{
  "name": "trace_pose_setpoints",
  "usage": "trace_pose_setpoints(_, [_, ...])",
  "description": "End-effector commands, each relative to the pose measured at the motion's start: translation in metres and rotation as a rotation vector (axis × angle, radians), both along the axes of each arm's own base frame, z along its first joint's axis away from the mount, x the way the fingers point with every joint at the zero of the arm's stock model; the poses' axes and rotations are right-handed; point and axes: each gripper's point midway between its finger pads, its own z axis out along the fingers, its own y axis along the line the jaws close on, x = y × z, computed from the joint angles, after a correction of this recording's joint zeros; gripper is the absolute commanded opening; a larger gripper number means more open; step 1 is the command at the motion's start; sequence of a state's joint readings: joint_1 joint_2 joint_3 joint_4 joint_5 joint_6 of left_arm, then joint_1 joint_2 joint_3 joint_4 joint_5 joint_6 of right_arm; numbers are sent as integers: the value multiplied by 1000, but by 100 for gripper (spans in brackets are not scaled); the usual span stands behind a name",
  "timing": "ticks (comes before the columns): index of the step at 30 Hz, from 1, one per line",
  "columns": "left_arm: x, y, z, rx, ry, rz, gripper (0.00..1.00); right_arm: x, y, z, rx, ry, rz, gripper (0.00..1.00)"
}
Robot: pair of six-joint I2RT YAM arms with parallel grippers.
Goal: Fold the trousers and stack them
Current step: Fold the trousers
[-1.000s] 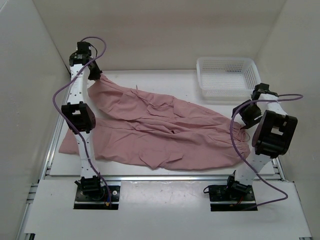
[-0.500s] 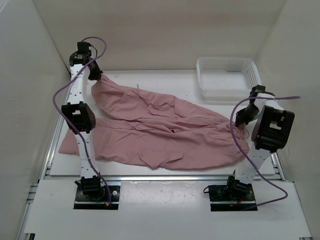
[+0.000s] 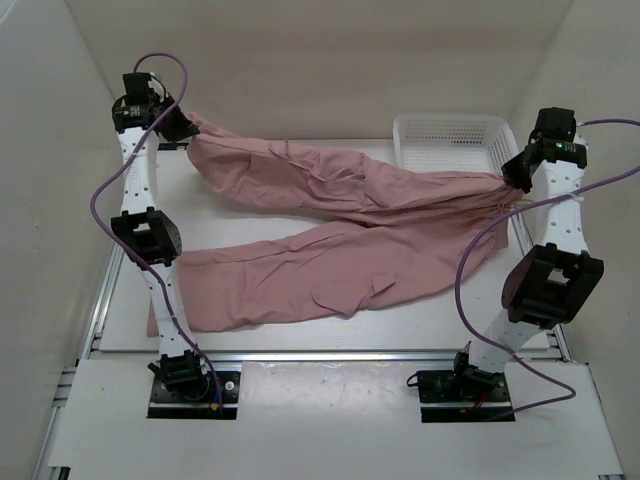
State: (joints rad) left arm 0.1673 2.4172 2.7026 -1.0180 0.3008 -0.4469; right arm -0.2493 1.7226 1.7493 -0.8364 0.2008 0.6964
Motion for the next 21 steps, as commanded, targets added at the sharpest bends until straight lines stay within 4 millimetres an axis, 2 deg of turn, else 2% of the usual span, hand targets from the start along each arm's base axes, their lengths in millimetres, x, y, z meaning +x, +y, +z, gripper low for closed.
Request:
trace_pose_setpoints(1, [-5,12,41,-39,-93,-1,10,-4,-13,15,-82,-3,6,0])
trace_pose_setpoints(2, [-7,11,40,-40,-87,-1,10,-3,-14,19,-91,-10,12,0])
trace_pose_setpoints(4, [-16,18,52,-37,-97,13,10,-3,-12,19,-87,-10,27,0])
trace_pose_setpoints(5, [-22,22,46,-43,-67,24,10,-2,-10,19,-79,-13,35,0])
trace_pose_setpoints(6, [-30,28,61,-32,-88,41,10,-3,-9,23,-81,-22,35,0])
trace_pose_setpoints(8, [-43,35,61,-9,-59,67,10,-7,-7,18,-71,-11,42,0])
trace_pose_setpoints(9, [-52,36,62,8,-41,72,10,-9,-6,23,-74,-22,41,0])
trace_pose_setpoints(10, [-63,36,76,21,-50,85,10,-13,-5,25,-81,-24,48,0])
trace_pose_setpoints(12, [-82,44,68,45,9,124,10,-22,-5,27,-76,-30,45,0])
trace_pose_setpoints(13, [-98,43,83,65,-5,128,10,-26,-4,27,-75,-29,45,0])
trace_pose_setpoints(14, [-108,43,82,75,11,143,10,-32,-7,27,-76,-28,34,0])
trace_pose_setpoints(15, [-125,45,54,80,103,164,10,-45,-10,22,-72,-16,18,0])
trace_pose_setpoints(16, [-137,45,51,91,125,179,10,-53,-10,19,-64,-11,15,0])
trace_pose_setpoints(17, [-159,43,68,100,101,204,10,-61,-12,14,-60,1,5,0])
trace_pose_setpoints(18, [-173,46,64,95,113,236,10,-70,-20,11,-59,4,-23,0])
trace_pose_setpoints(19, [-201,38,49,89,154,234,10,-89,-25,0,-48,19,-60,0])
trace_pose_setpoints(20, [-218,40,40,83,182,264,10,-100,-28,-8,-41,36,-79,0])
trace_pose_setpoints(21, [-233,42,31,98,202,295,10,-112,-33,-6,-49,17,-118,5])
